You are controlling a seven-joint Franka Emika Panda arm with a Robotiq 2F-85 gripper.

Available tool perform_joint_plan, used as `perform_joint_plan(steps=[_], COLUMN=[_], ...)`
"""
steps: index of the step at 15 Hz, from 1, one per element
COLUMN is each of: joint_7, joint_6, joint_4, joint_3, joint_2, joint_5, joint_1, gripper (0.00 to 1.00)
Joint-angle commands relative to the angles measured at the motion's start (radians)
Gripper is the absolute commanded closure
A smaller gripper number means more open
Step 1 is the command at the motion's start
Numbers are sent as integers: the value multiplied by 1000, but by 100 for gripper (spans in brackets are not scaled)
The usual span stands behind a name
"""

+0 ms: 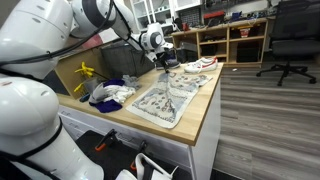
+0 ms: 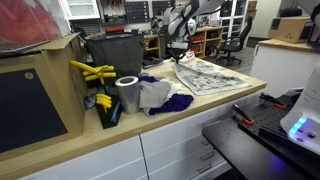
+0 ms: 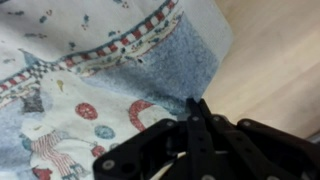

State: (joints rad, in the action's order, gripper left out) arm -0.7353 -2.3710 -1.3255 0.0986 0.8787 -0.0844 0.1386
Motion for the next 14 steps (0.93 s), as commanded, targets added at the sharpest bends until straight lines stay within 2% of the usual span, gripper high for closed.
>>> perform_joint_plan(steps=[1, 8, 9, 11, 14], joint_7=[-10, 25, 33, 46, 64], joint_6=[-150, -378, -393, -428, -450], joint_4=[-107, -276, -306, -367, -431], joint_3=[-22, -19, -14, -4, 10], joint_2=[-102, -198, -212, -237, -270], joint_5=[-13, 1, 3, 2, -3], joint_1=[34, 84, 84, 79, 79], gripper=[100, 100, 73, 65, 43])
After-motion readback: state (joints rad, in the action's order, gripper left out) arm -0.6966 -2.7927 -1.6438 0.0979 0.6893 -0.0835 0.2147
